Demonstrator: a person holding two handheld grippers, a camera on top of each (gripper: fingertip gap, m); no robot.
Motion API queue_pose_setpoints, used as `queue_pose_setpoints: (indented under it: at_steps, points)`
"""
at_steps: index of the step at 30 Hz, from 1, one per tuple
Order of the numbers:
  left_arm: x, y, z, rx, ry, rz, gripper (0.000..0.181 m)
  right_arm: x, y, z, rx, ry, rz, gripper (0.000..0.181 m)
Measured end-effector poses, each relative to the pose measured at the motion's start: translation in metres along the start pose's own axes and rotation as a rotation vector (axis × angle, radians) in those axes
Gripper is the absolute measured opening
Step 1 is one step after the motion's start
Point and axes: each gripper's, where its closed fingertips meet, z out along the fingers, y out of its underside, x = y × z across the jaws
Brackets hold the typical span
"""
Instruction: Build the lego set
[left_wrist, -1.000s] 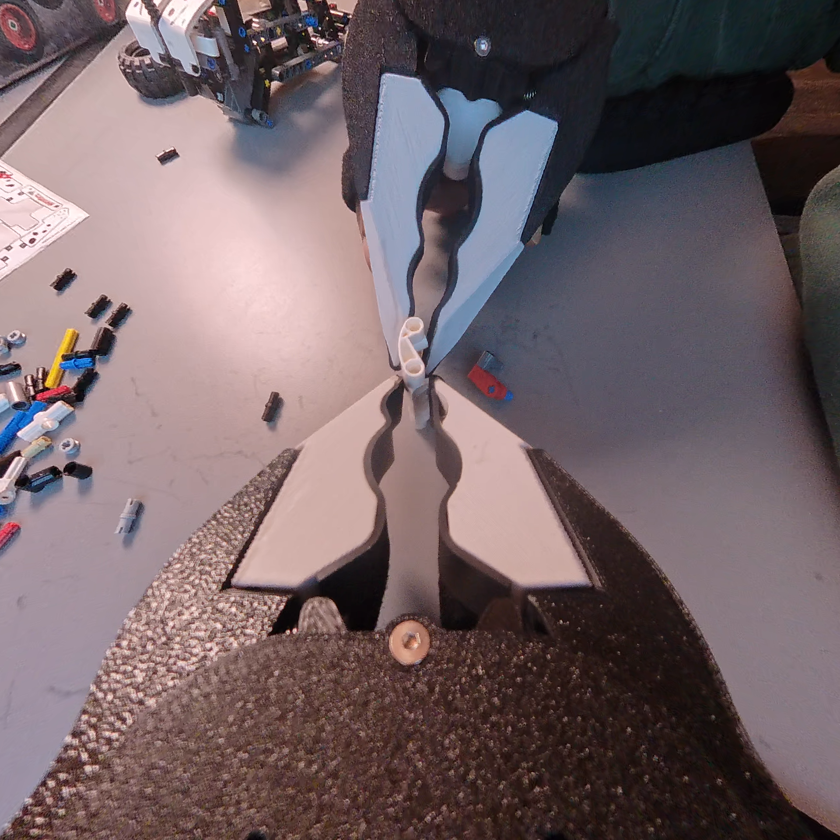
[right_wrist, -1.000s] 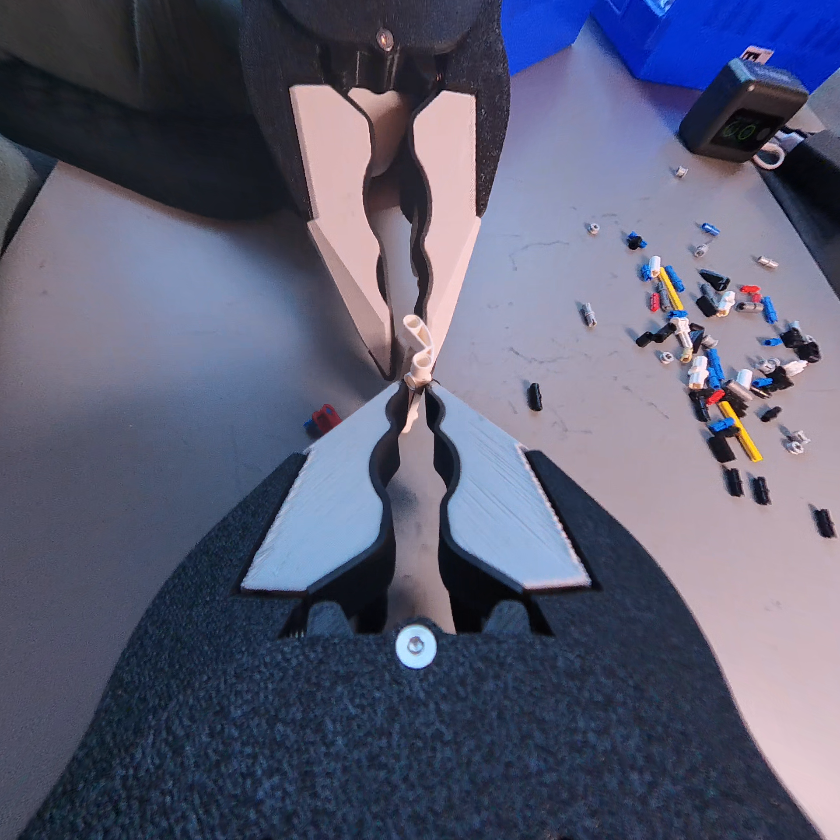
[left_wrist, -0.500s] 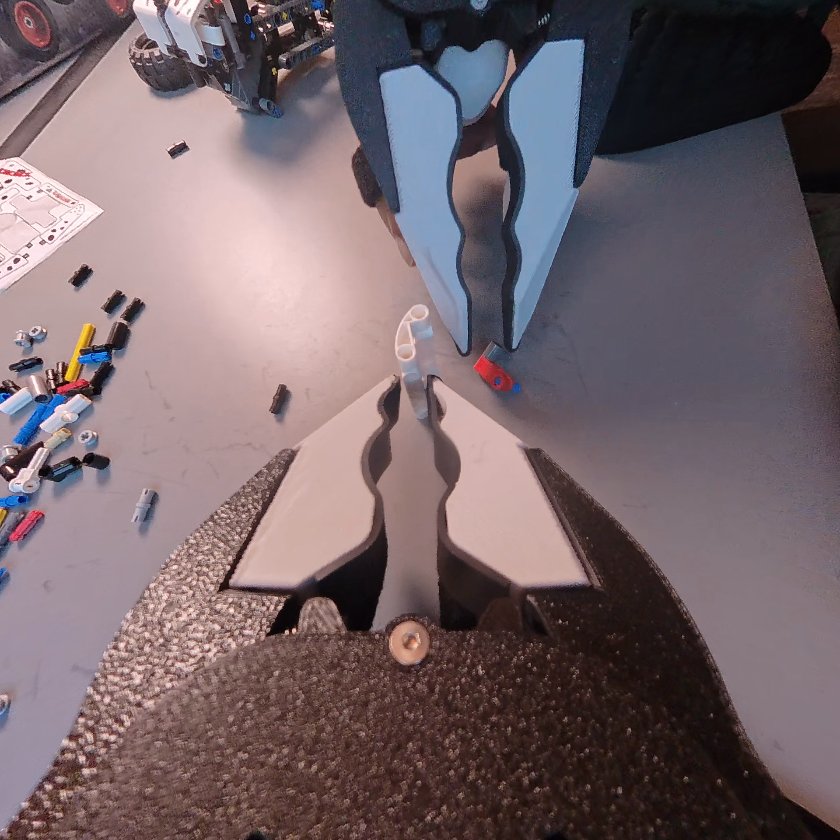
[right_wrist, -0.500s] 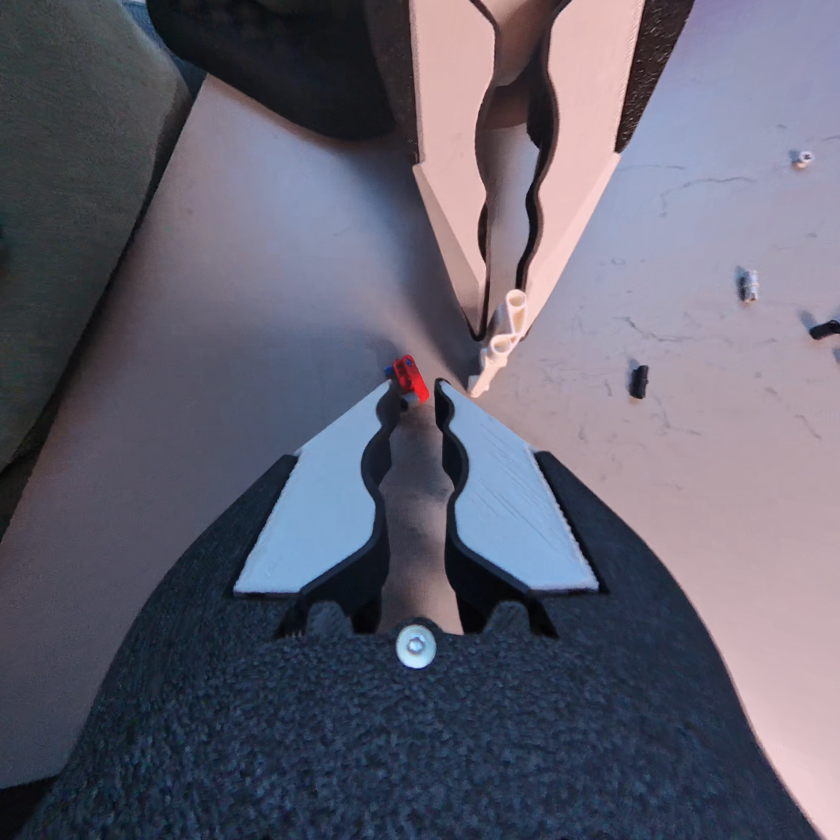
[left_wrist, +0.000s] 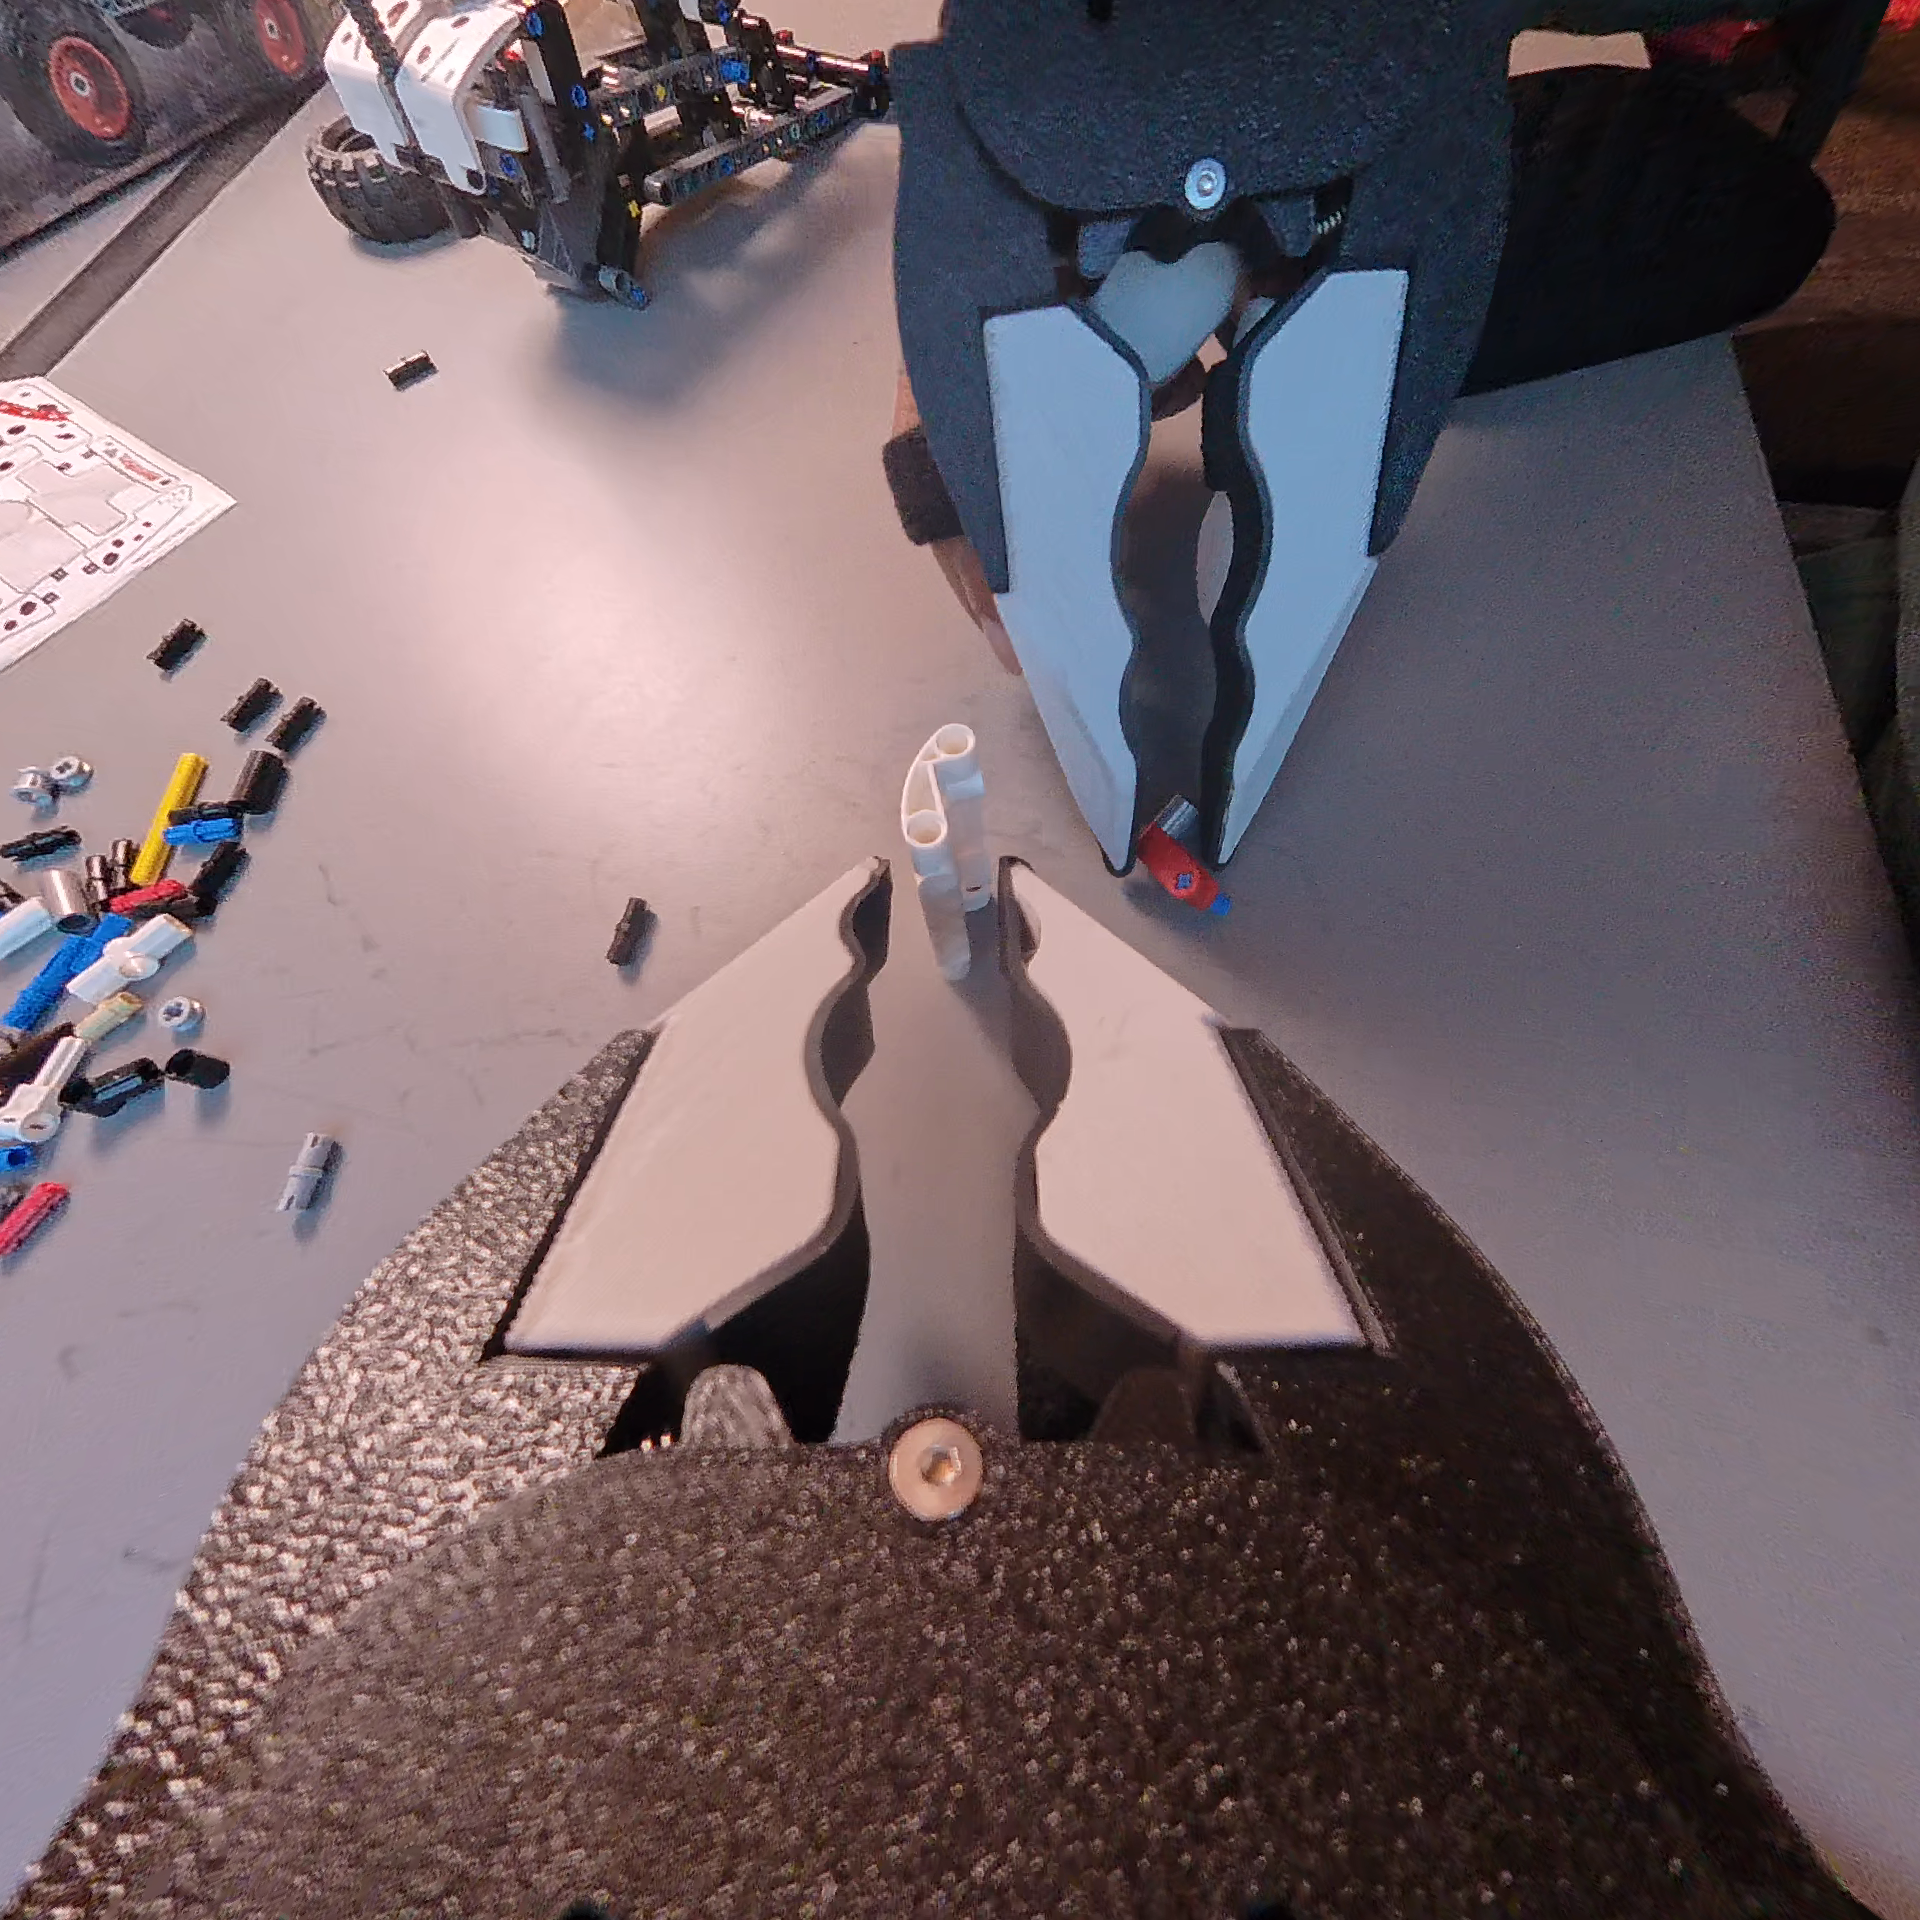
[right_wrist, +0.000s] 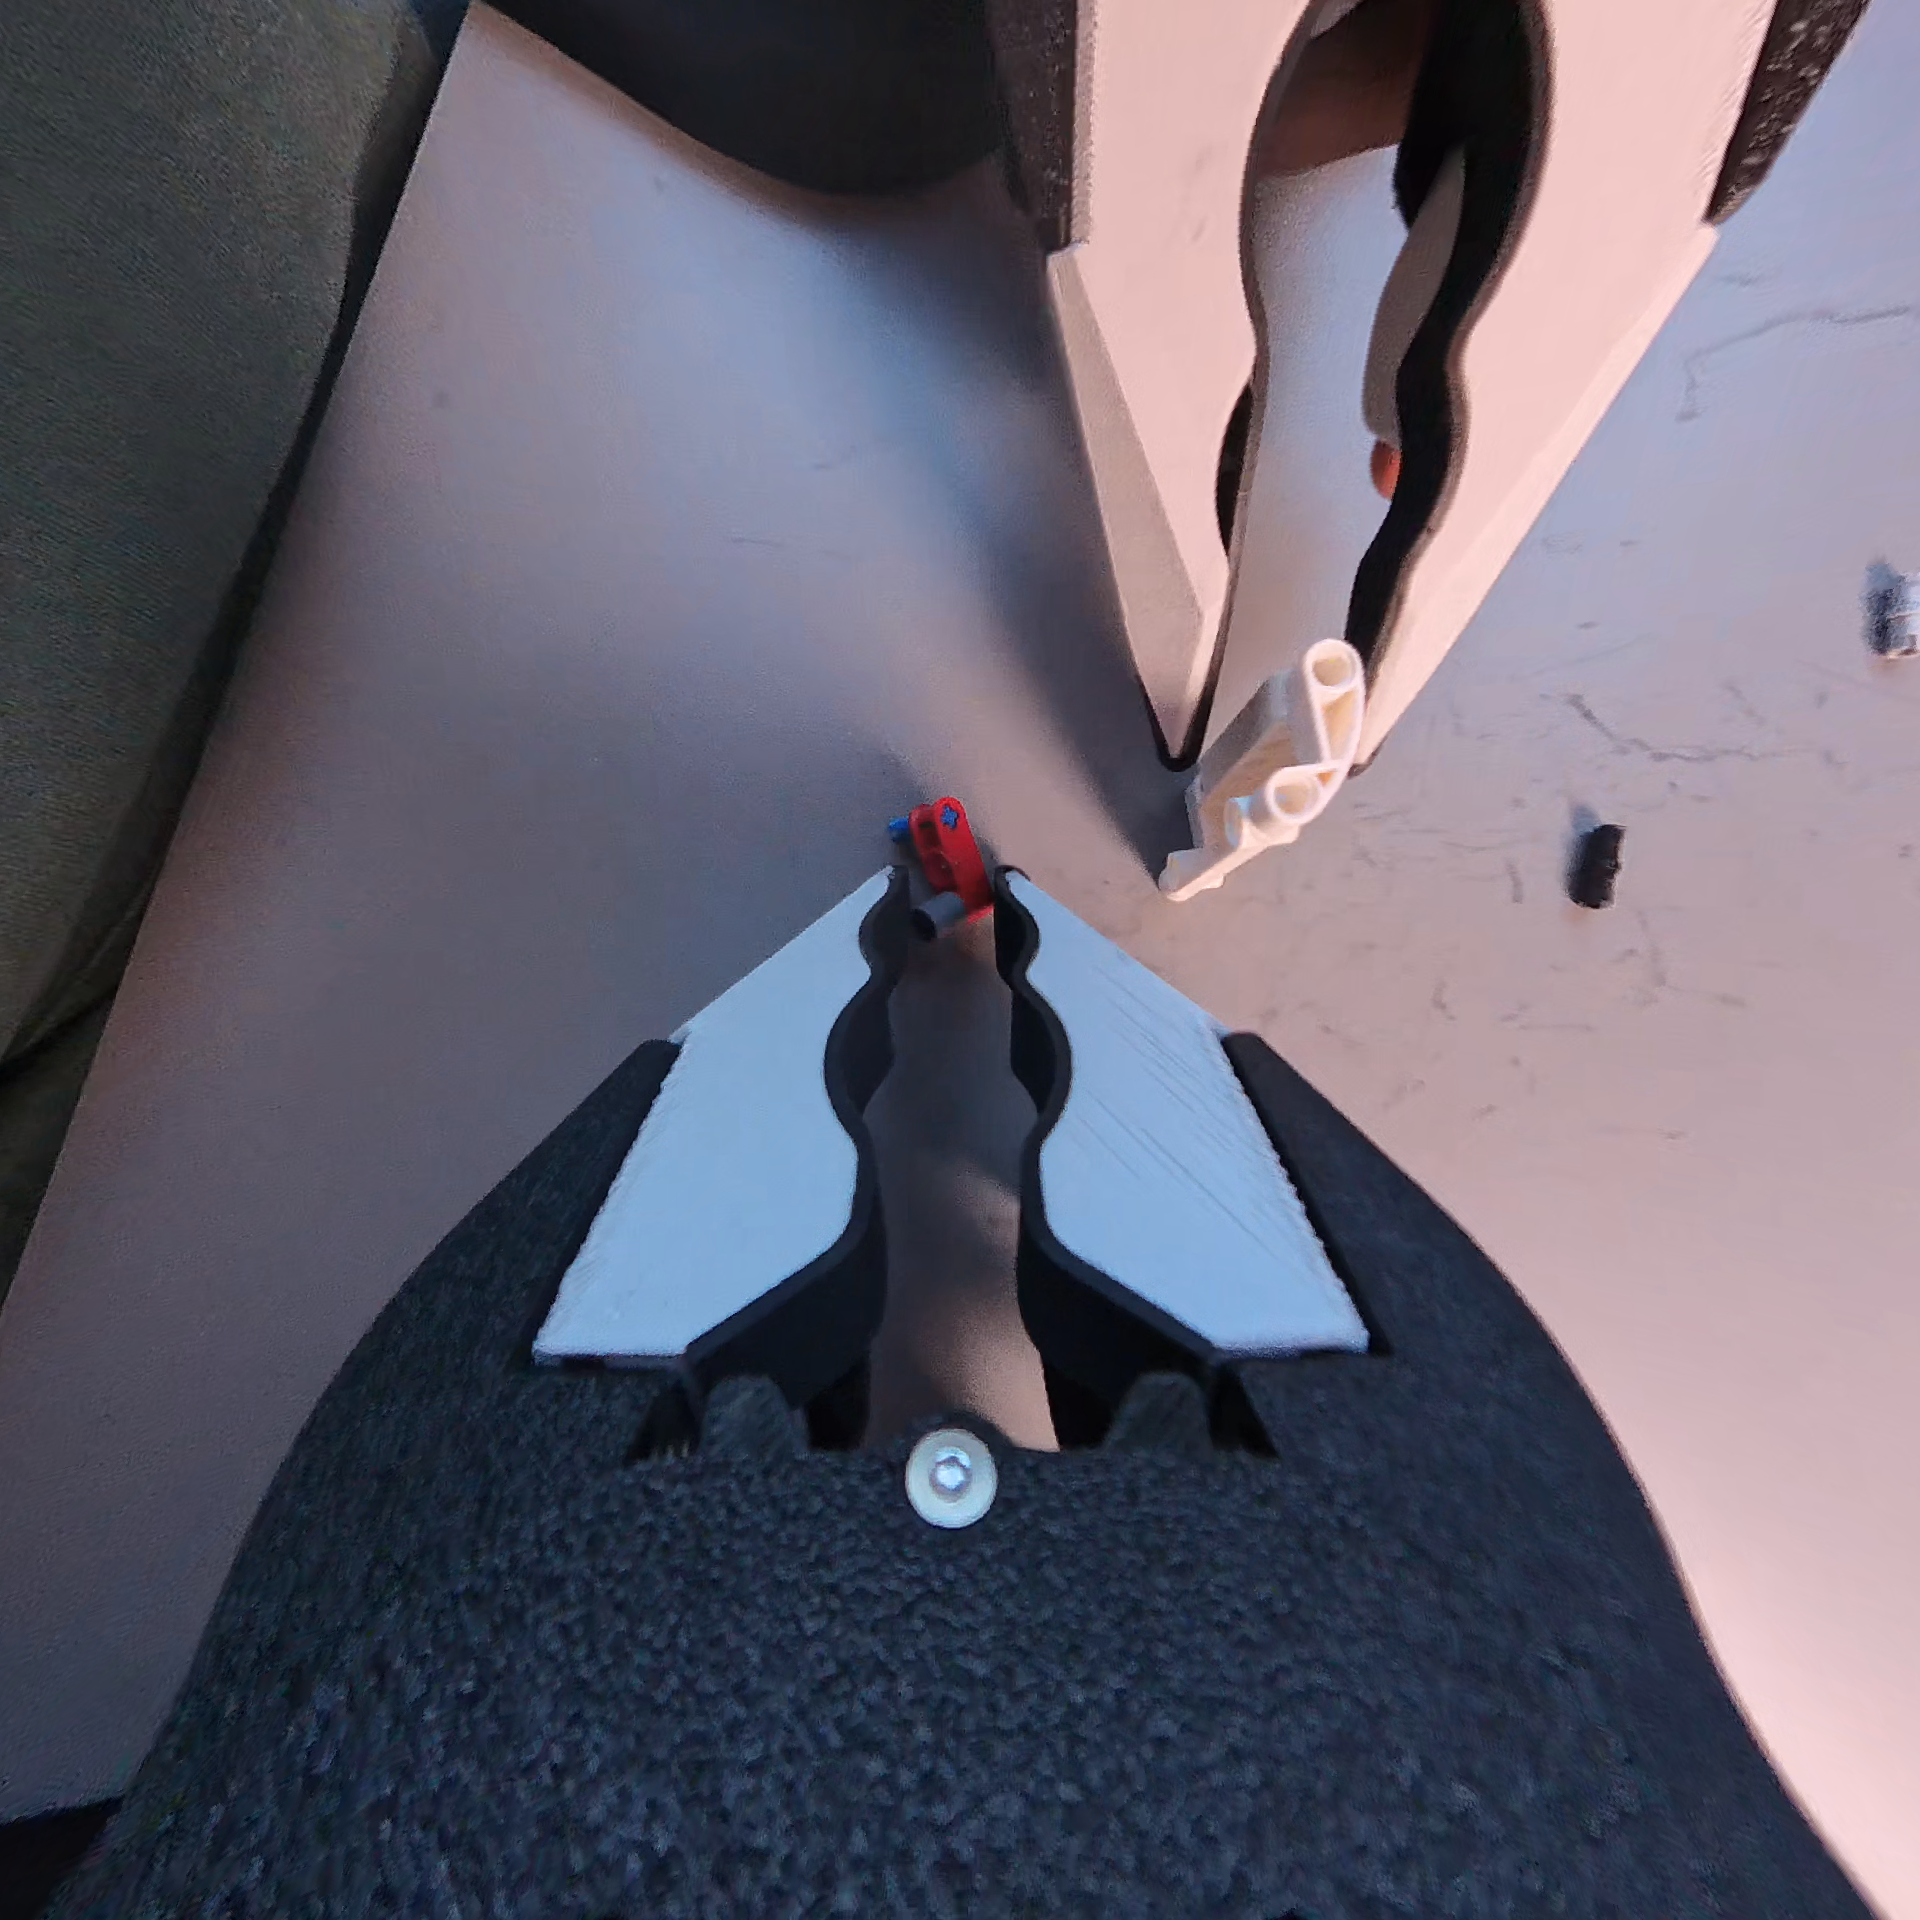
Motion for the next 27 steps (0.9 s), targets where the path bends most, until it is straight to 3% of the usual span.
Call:
queue_pose_setpoints:
  at_steps: [4,9,13,19,24,27]
  points:
    - [-0.001,-0.004,-0.001,0.022,-0.005,-0.011,0.018,0.005,-0.013,-0.023,0.083,0.163,0.008,0.015]
    - [-0.003,-0.005,0.001,0.026,-0.015,-0.023,0.016,0.041,-0.052,-0.074,0.215,0.464,0.101,0.015]
    - [-0.002,-0.003,0.003,0.014,-0.024,-0.023,0.017,0.056,-0.051,-0.062,0.107,0.549,0.091,0.015]
    - [-0.006,-0.007,-0.011,0.033,-0.021,-0.034,0.027,0.06,-0.049,-0.056,0.082,0.565,0.1,0.015]
    - [-0.01,-0.039,-0.043,0.257,0.032,-0.143,0.02,0.059,-0.058,-0.061,0.094,0.631,-0.04,0.015]
    - [-0.009,-0.047,-0.047,0.307,0.045,-0.159,0.018,0.056,-0.066,-0.06,0.125,0.659,-0.102,0.015]
